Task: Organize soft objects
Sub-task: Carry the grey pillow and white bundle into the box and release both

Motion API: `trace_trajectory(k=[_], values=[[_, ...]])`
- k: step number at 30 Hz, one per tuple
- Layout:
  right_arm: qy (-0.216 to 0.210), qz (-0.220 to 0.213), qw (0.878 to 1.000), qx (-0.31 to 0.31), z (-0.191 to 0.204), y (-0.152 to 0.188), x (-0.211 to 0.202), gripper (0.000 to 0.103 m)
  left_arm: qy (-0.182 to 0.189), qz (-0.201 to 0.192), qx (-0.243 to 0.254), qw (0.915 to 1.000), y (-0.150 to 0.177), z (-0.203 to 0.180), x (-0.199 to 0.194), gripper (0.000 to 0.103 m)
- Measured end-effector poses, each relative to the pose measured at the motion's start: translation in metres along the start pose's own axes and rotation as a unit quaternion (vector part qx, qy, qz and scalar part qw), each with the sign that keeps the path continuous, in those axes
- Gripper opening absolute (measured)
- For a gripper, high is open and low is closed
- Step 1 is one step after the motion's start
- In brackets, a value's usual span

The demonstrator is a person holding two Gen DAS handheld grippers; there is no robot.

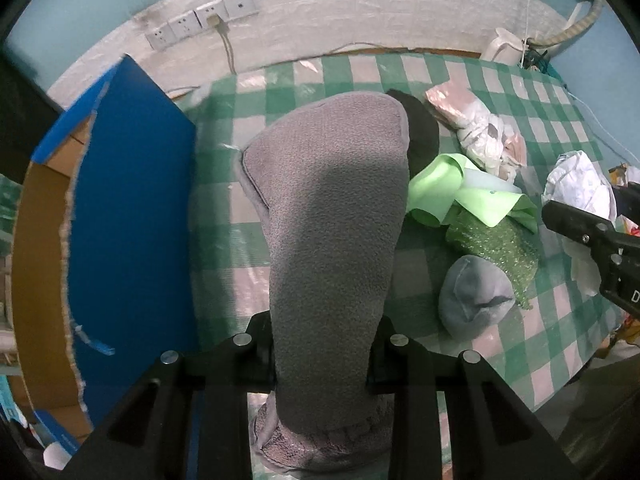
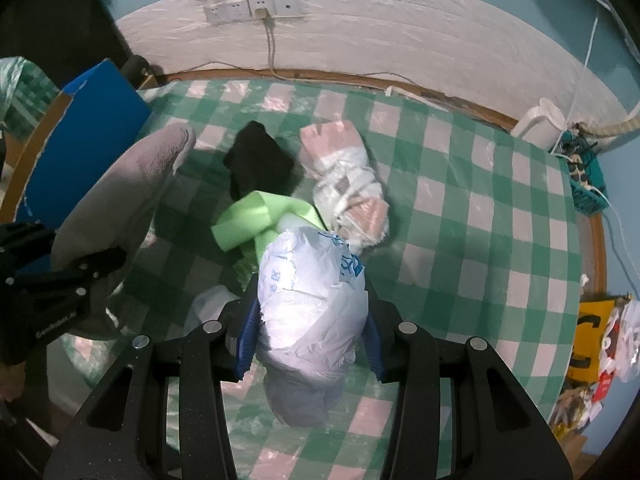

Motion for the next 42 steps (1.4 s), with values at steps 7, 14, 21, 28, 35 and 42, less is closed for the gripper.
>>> trace_trajectory(k=[7,14,21,28,35,42], values=[[-0.001,-0.006,1.0,-0.007,0.017,-0.008,-0.01,0.044,-0.015,-0.021,-0.004,0.9996,0.027,0.006,-0.022,0.03],[-0.008,-0.014,1.0,-0.007,0.029,-0.016,-0.022,0.044,-0.025,-0.046,-0.006,0.9986,0.045,0.02,-0.046,0.03],[-0.018,-0.027,0.999,-0.021,0.048,-0.028,-0.033,0.044,-0.017,-0.069,-0.013,0.9974,0.05,0.031,-0.069,0.03],[-0.027,-0.037,0.998,-0.037,0.07,-0.04,-0.043,0.044,-0.03,-0.092,-0.024,0.995,0.049,0.048,-0.086,0.03],[-0.038,-0.05,0.996,-0.057,0.097,-0.054,-0.05,0.044,-0.043,-0.119,-0.039,0.9912,0.049,0.068,-0.106,0.03],[-0.049,-0.052,0.994,-0.087,0.133,-0.068,-0.05,0.044,-0.055,-0.131,-0.053,0.9884,0.053,0.09,-0.114,0.03]])
Point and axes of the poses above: each gripper's, at about its wrist camera, not at the fingertips, and x roughly the way its jaws point, z to its left, y to its underside, the point moved 7 cm from there along x, roughly the way its jaws point, and after that the axes turned 12 degrees about -y, right-handed, at the moved point
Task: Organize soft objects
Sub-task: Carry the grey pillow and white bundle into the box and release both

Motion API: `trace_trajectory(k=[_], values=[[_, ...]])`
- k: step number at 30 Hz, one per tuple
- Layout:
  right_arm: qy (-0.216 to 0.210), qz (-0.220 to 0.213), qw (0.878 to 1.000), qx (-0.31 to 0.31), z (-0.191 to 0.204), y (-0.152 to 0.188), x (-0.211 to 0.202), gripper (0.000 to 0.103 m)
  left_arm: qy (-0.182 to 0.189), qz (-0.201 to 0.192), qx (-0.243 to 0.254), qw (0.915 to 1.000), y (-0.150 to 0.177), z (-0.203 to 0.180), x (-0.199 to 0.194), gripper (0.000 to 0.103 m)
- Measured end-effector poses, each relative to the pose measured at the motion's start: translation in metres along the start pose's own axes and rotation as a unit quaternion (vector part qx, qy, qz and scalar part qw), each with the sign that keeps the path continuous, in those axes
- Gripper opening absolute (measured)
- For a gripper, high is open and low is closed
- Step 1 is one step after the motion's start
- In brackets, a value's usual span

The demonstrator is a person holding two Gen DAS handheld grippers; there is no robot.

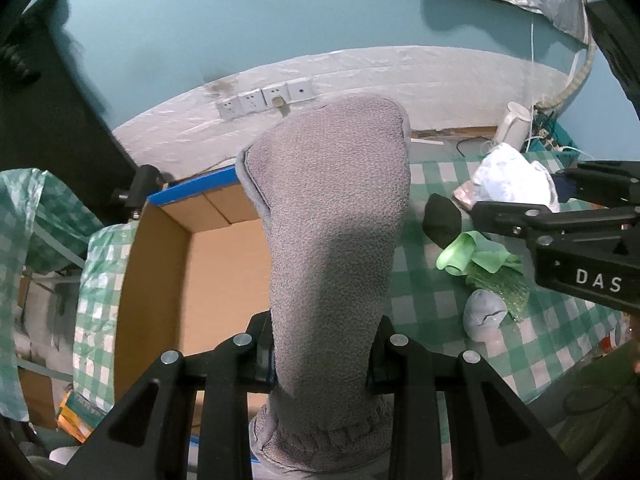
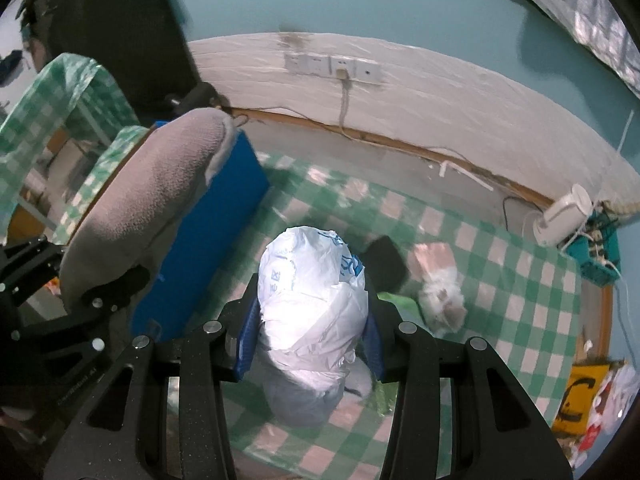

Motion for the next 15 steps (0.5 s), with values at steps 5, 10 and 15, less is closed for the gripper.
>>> trace_trajectory(k=[5,10,15], values=[[-0.01,0.0,1.0,-0.019,0.025,-0.012,0.009,0.044,-0.011,0.0,-0.017,0.9998,0.005,0.021,0.003,0.03],[-0.016,0.006,0.999,-0.036,0.048,-0.022,0.021,0.044,-0.025,0.006,-0.04,0.9989,0.012,0.049,0.009,0.03],[-0.026,0.013,0.998,-0.048,0.069,-0.032,0.035,0.044,-0.033,0.014,-0.064,0.9973,0.02,0.075,0.015,0.03]])
Point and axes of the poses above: each gripper's, at about its wrist camera, not at the fingertips, and x roughly the way its jaws point, z to its left, y to its underside, the point moved 7 cm from there along x, roughly the way its jaws point, and after that the axes turned 12 degrees about -y, right-handed, at the moved point
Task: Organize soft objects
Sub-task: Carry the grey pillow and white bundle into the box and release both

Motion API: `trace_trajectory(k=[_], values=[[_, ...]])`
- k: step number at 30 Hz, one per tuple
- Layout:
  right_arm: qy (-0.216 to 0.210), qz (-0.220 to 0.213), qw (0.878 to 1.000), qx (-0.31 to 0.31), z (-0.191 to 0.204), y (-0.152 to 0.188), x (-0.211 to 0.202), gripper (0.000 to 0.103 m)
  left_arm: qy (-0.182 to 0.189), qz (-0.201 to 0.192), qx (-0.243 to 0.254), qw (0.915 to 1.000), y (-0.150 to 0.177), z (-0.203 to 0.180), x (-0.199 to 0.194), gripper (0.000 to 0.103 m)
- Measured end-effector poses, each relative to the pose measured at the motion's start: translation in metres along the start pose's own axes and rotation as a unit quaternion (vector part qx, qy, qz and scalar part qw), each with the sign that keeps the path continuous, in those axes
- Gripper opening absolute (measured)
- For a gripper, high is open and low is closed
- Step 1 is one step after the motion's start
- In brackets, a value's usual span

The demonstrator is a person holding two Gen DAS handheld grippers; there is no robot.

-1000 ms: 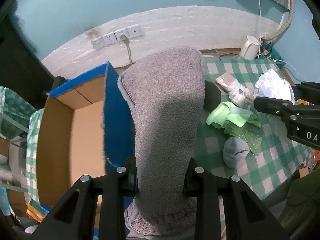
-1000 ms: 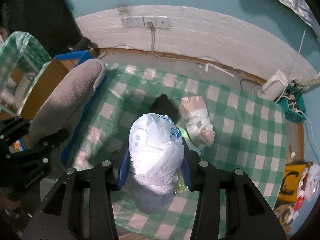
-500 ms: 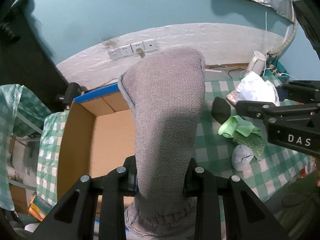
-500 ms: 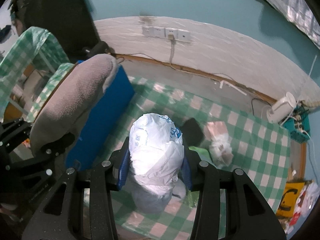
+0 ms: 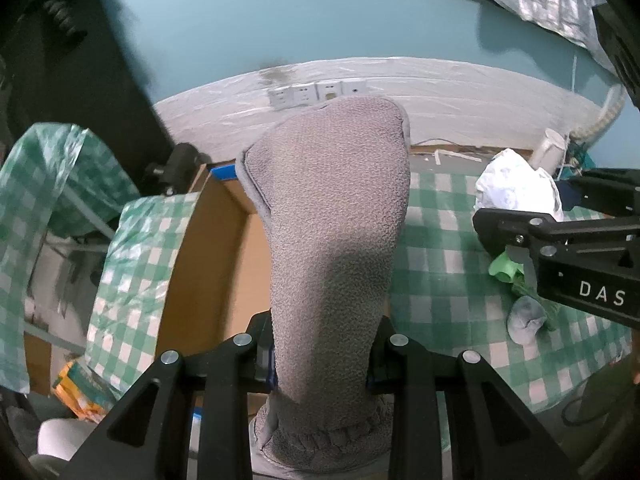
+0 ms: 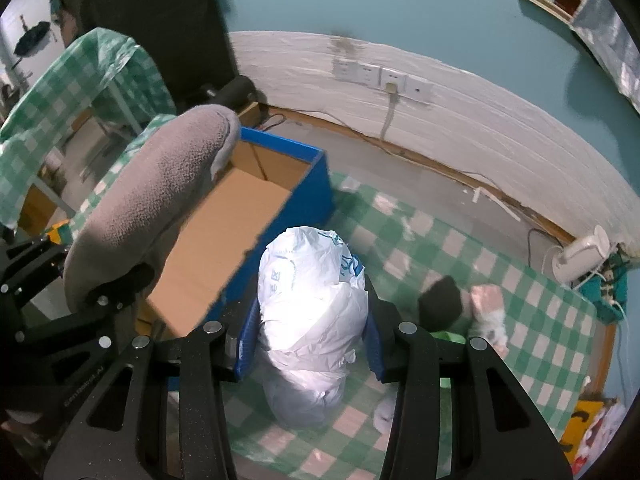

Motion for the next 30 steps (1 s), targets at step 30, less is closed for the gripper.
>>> trace_trajectory(k=[30], values=[[-0.073,0.054,0.996,-0.024,0.081,-0.027,0.087,0.047,-0.062,0.077,-0.052,0.9938,0.038,0.073,0.067,0.041]])
Point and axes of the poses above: each gripper's, at about its wrist camera, not at the fingertips, and x roughly the way its jaws point, z to its left, y to its underside, the point moved 7 cm from there along x, roughly the way its jaws point, and after that the axes turned 12 degrees about -y, right-handed, at the moved point
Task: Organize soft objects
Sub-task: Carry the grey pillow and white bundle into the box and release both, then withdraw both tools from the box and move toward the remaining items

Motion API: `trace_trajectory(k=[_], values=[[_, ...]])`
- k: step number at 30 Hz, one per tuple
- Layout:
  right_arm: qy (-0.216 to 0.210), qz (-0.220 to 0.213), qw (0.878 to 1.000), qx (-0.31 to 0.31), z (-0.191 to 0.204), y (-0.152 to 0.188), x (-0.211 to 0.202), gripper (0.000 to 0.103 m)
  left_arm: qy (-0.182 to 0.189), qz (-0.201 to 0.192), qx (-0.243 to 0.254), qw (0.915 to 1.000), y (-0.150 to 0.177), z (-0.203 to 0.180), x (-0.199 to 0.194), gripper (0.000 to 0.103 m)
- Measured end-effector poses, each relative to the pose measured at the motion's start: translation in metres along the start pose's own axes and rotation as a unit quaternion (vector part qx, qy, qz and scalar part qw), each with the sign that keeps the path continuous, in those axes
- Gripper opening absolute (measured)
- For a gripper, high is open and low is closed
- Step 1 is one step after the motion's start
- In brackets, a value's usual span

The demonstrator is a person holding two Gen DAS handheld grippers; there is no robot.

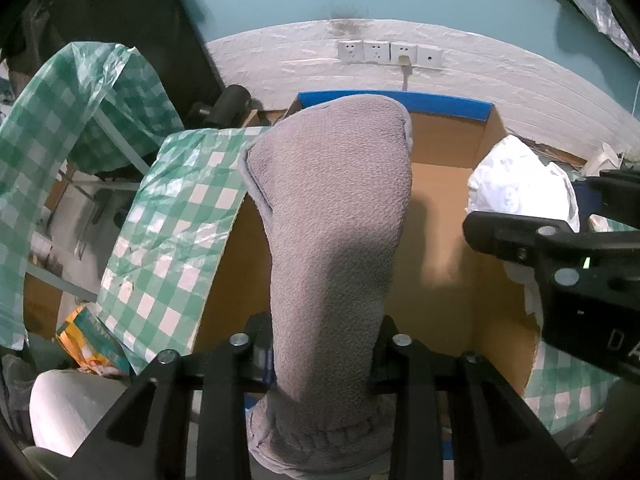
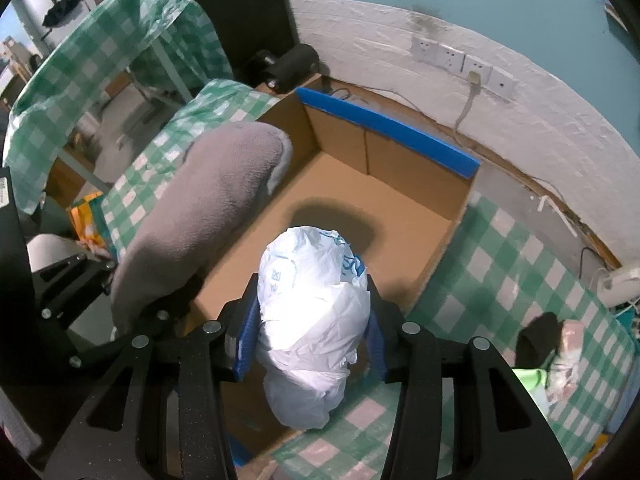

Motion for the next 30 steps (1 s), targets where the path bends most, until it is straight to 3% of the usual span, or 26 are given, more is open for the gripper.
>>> trace_trajectory(k=[4,7,15,30], values=[[0.012,-0.002,1.0,0.0,-0.001,0.001,0.002,0.06,-0.022,-0.004,0.005,0.9997,0.0,0.0,0.002,0.057],[0.019,-0.008,1.0,-0.001,-0.003,0.001,-0.001,0.066,-0.029,-0.009,0.003,0.9995,-0.001,0.002,0.002,0.064],[0.03,-0.018,0.999,0.008,-0.018,0.005,-0.014,0.071,-0.019,-0.006,-0.007,0.9998,-0.004,0.004,0.0,0.064],[0.048,-0.04,0.998,0.033,-0.056,0.024,-0.048,0.075,-0.004,-0.037,0.022,0.9991,-0.011,-0.03,-0.025,0.07]])
Point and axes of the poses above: each gripper's, at about its wrist camera, not at the fingertips, and x roughly the way its jaws point, z to its left, y to its underside, the point moved 7 cm from there along x, roughly the way its jaws point, and after that the axes turned 12 degrees about -y, right-handed, at the moved point
